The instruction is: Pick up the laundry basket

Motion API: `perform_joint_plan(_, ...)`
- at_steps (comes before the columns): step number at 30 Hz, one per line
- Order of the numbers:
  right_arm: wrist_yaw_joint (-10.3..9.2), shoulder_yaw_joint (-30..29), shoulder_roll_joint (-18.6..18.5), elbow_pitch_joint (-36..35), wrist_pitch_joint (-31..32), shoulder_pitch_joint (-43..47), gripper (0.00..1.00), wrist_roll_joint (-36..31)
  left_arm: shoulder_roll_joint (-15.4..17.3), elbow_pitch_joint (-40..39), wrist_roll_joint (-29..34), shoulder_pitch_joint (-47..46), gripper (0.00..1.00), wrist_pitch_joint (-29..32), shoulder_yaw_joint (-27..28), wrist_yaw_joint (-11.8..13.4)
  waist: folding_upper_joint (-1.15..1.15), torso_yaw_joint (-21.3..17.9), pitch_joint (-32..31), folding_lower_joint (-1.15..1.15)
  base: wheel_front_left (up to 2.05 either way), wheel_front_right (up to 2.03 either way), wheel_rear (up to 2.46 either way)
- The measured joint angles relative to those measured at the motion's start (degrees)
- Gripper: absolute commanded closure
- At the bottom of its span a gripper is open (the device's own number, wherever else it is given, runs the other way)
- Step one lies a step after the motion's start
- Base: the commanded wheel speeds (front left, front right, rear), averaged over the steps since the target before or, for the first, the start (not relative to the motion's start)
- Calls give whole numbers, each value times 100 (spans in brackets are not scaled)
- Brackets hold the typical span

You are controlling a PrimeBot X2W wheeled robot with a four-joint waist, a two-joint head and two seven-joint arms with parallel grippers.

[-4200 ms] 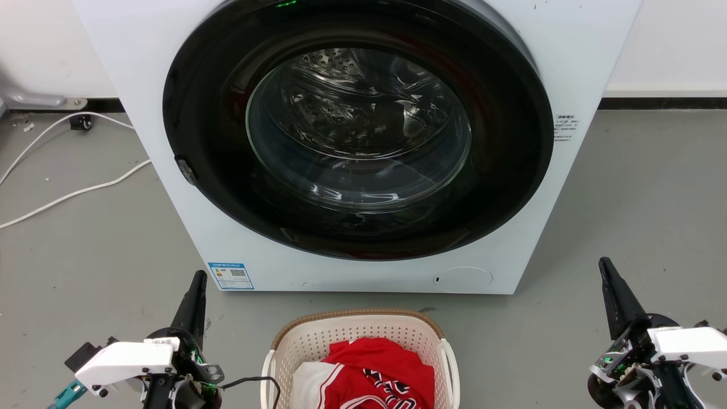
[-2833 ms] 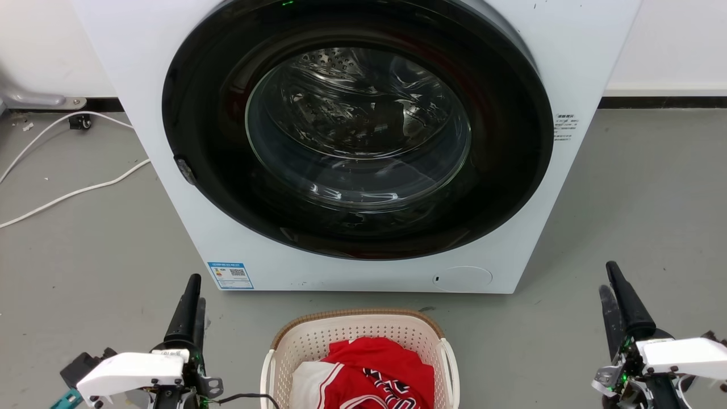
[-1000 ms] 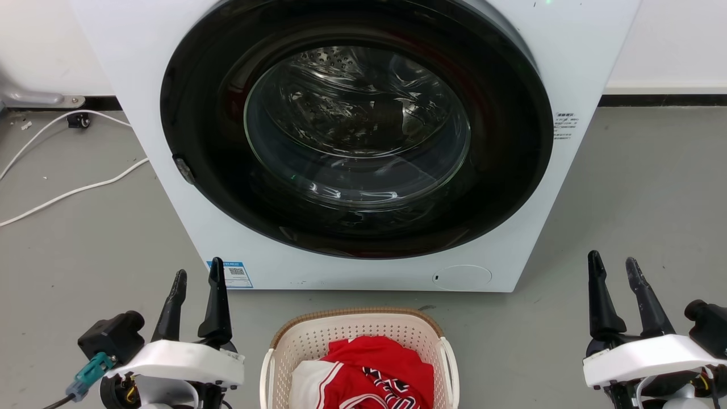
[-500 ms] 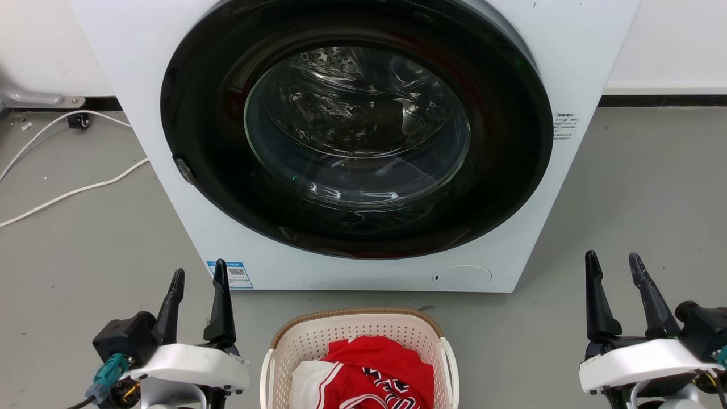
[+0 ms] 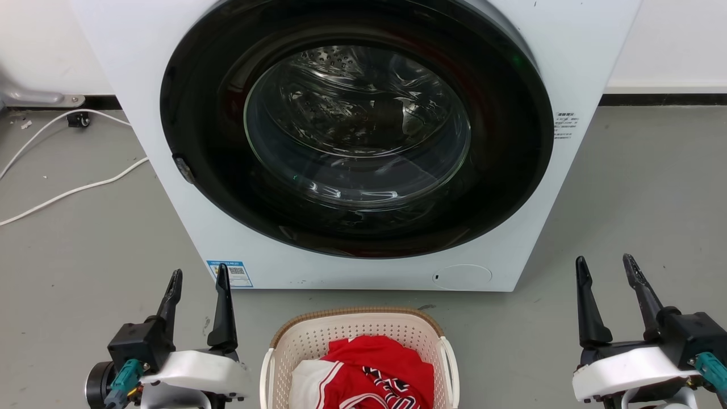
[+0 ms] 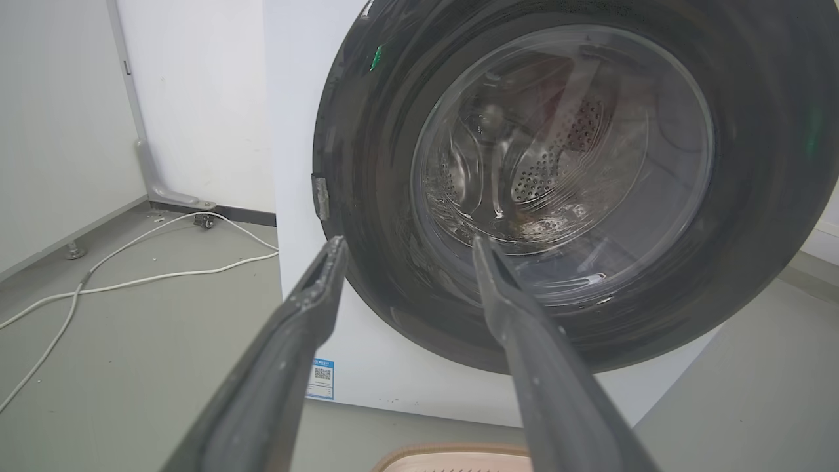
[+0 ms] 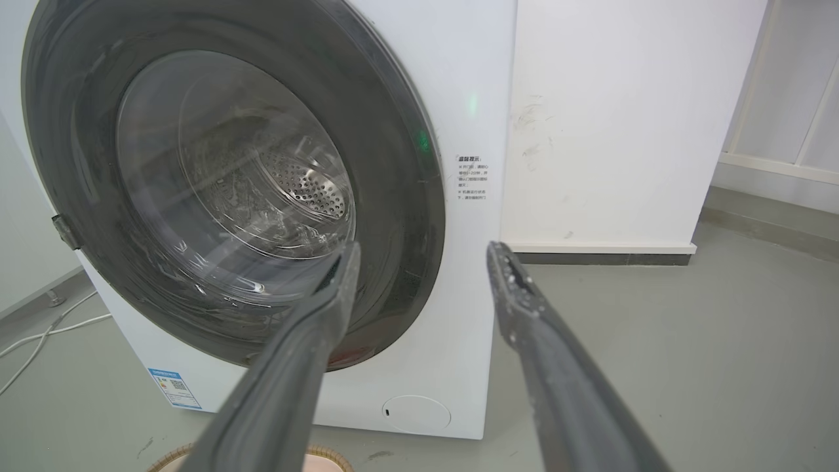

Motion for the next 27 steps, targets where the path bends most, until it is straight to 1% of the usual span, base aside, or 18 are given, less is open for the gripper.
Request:
perform_joint_plan(17,0,-81,-1,-73,-187,40,0,-527,1,-43,723,48,0,-185,38,26,0,13,4,0,0,0,0)
perform_joint_plan(27,0,-74,-3,-118,-280,52,0,-723,2,-70,926,69,0,-270,85,-7,0,18,16,0,0,0,0)
